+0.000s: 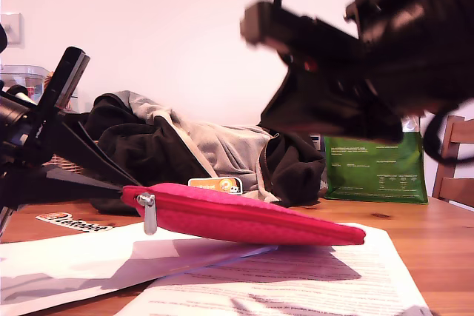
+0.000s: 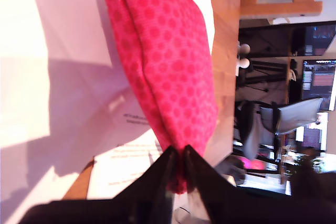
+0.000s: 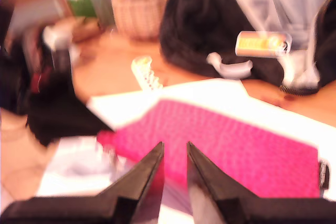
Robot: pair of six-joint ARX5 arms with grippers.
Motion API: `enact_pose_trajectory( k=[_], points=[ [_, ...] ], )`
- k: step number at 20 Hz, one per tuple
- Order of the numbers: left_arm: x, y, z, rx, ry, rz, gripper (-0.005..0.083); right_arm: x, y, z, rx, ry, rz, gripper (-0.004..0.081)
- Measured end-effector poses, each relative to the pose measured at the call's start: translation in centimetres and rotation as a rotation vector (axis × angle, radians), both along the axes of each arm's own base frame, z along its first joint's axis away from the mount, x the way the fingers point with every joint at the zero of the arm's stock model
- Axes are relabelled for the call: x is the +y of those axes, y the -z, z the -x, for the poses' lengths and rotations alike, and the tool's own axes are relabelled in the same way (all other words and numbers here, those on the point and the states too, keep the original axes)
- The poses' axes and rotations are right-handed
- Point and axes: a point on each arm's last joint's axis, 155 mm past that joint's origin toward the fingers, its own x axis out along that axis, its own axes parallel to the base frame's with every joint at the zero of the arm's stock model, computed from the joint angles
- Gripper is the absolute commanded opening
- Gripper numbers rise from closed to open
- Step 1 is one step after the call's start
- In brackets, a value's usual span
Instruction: Open the zipper in the zip bag in front of you
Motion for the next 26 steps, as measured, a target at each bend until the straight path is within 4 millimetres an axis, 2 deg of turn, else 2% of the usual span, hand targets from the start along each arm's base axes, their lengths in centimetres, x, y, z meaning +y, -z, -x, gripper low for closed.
enact_pose_trajectory(
  k=[3,7,11,17,26],
  points=[
    [-0.1,-0.1,0.1,0.004,0.006,0.006,-0.0019,0.9,0.5,0.2,0.001,-0.013,-0.004,0.0114],
    [-0.1,-0.1,0.1,0.015,0.002,0.010,-0.0019,2.3,2.4,0.2,0.045,-0.029,-0.041,0.0186],
    [-0.1,-0.1,0.2,0.018,0.001,0.011,-0.0019,3.7,2.8,-0.1,0.054,-0.037,-0.056,0.0195],
    [-0.1,-0.1,0.2,0.024,-0.002,0.013,-0.0019,8.0,3.4,0.6,0.059,-0.093,-0.048,0.0195],
    [-0.5,-0.6,0.8,0.050,0.028,0.047,-0.0019,8.2,4.9,0.6,0.118,-0.098,-0.017,0.0196]
  ],
)
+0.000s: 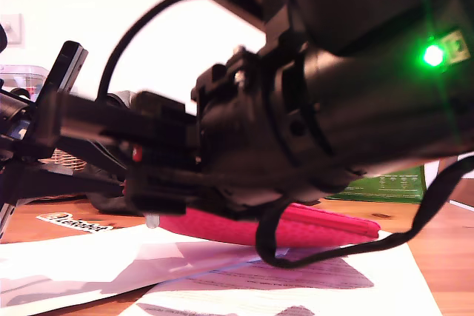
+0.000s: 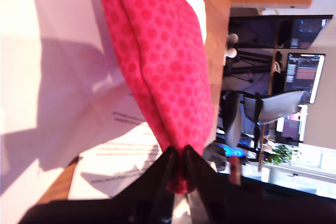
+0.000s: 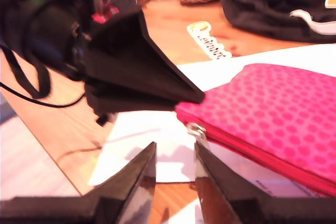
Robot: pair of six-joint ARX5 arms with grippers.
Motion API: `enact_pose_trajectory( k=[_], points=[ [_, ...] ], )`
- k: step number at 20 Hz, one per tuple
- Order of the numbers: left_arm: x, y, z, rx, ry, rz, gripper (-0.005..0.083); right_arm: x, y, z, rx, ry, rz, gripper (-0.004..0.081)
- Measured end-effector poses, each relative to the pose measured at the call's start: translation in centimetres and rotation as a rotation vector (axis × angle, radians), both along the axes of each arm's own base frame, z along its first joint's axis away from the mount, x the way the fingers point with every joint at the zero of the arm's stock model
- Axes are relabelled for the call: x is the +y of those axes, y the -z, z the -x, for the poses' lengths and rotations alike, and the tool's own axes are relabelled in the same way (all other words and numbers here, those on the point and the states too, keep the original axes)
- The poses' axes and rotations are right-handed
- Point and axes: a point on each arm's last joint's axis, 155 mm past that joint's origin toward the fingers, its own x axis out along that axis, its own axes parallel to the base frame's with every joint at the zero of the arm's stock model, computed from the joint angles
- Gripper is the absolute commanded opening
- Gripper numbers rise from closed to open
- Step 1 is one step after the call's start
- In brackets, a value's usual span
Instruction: Open the zipper in the zip bag in front of you
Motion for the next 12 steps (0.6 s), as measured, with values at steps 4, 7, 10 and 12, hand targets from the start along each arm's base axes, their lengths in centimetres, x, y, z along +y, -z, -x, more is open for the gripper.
enact_pose_trajectory(
  k=[4,7,10,12],
  points=[
    [-0.1,-0.2,0.0,0.007,0.000,0.010,-0.0019,0.1,0.1,-1.1,0.036,0.031,0.000,0.0200],
    [-0.1,-0.2,0.0,0.006,-0.002,0.012,-0.0019,0.0,0.3,-1.5,0.043,0.040,0.015,0.0200],
    [-0.2,-0.6,-0.3,-0.006,-0.005,0.023,-0.0019,0.2,0.5,-1.6,0.056,0.026,0.023,0.0199],
    [-0.2,-0.8,-0.3,-0.007,-0.006,0.030,-0.0019,0.2,0.5,-1.6,0.057,0.026,0.025,0.0197]
  ],
)
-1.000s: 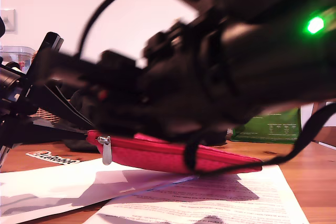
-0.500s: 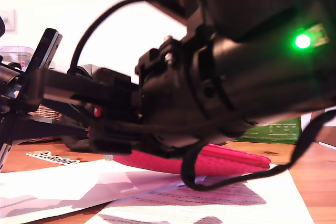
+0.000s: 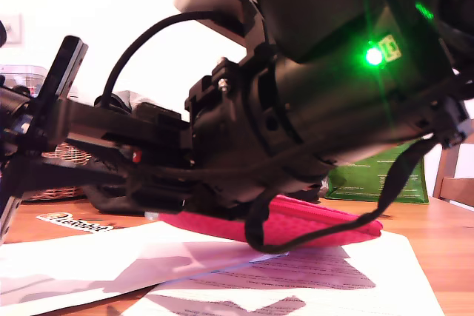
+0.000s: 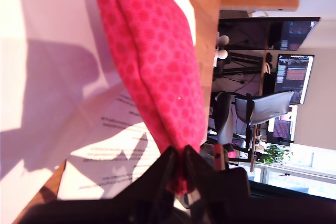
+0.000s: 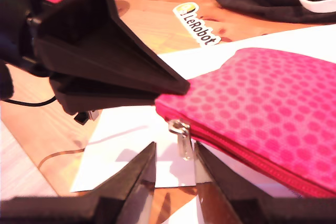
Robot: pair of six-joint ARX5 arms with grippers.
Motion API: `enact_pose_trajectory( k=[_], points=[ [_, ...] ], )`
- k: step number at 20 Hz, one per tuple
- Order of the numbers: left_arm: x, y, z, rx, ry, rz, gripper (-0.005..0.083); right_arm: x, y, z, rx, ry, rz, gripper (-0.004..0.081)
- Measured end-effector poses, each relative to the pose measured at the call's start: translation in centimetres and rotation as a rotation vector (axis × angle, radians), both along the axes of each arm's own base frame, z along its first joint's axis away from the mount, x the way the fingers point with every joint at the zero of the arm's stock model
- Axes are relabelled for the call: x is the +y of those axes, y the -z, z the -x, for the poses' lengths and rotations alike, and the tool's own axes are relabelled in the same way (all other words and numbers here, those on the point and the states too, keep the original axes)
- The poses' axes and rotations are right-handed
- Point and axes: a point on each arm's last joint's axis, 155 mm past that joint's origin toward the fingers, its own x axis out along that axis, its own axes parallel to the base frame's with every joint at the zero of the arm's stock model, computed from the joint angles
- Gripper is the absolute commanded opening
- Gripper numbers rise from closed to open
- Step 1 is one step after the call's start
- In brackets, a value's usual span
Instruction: Open the zipper in the zip bag in front of you
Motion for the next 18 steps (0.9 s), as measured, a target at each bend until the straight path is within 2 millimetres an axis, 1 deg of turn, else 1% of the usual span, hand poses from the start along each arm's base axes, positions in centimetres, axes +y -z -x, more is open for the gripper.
enact_pose_trajectory(
  k=[7,11,13,15,18],
  points=[
    [-0.14,-0.21,0.24,0.009,0.012,0.013,-0.0019,-0.53,0.22,-0.79,0.008,0.017,0.005,0.0193],
    [-0.15,-0.23,0.27,0.009,0.014,0.014,-0.0019,-0.54,0.41,-0.76,0.014,0.015,0.013,0.0134],
    [-0.15,-0.22,0.27,0.009,0.014,0.014,-0.0019,-0.45,0.43,-0.67,0.017,0.009,0.012,0.0133],
    [-0.15,-0.22,0.27,0.009,0.014,0.014,-0.0019,-0.39,0.45,-0.61,0.018,0.005,0.012,0.0104],
    [-0.16,-0.23,0.29,0.009,0.015,0.015,-0.0019,-0.32,0.47,-0.60,0.023,-0.004,0.009,0.0103]
  ],
)
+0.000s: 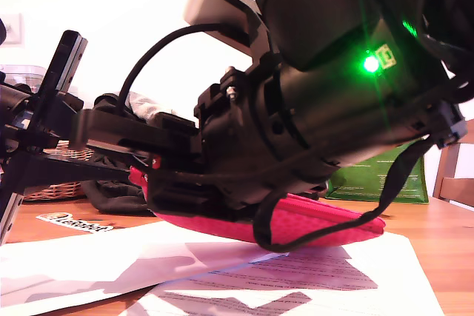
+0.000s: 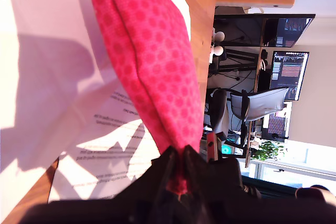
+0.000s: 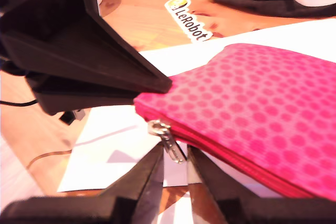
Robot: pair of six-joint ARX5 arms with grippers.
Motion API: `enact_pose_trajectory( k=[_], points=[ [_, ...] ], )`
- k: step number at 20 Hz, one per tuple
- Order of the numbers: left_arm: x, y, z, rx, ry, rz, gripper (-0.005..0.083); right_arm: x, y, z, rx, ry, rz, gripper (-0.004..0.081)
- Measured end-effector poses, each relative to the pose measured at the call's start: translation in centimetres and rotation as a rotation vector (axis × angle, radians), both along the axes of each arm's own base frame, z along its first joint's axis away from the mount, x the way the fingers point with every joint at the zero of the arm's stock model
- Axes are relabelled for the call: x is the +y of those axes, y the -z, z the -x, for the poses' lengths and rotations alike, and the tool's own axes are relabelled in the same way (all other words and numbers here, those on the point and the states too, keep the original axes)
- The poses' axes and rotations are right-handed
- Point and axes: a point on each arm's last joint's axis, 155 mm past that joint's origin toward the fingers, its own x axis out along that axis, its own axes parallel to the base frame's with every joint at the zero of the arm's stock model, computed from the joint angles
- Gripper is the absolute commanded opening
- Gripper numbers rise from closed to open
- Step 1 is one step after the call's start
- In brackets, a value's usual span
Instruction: Open the zipper in the zip bag in front of you
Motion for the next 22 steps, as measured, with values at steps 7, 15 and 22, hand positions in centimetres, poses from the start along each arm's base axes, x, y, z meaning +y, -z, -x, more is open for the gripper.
enact_pose_trajectory(
  k=[7,15,22],
  points=[
    [-0.01,-0.02,0.02,0.000,0.002,0.001,-0.0019,0.41,-0.18,0.18,0.003,-0.019,-0.008,0.0047],
    [0.08,0.07,-0.24,-0.006,-0.011,-0.007,-0.0019,0.64,-0.16,0.41,0.009,-0.035,-0.010,-0.0010],
    [0.27,0.12,-0.49,-0.023,-0.017,-0.014,-0.0019,1.00,0.01,0.89,0.025,-0.065,-0.013,-0.0010]
  ],
)
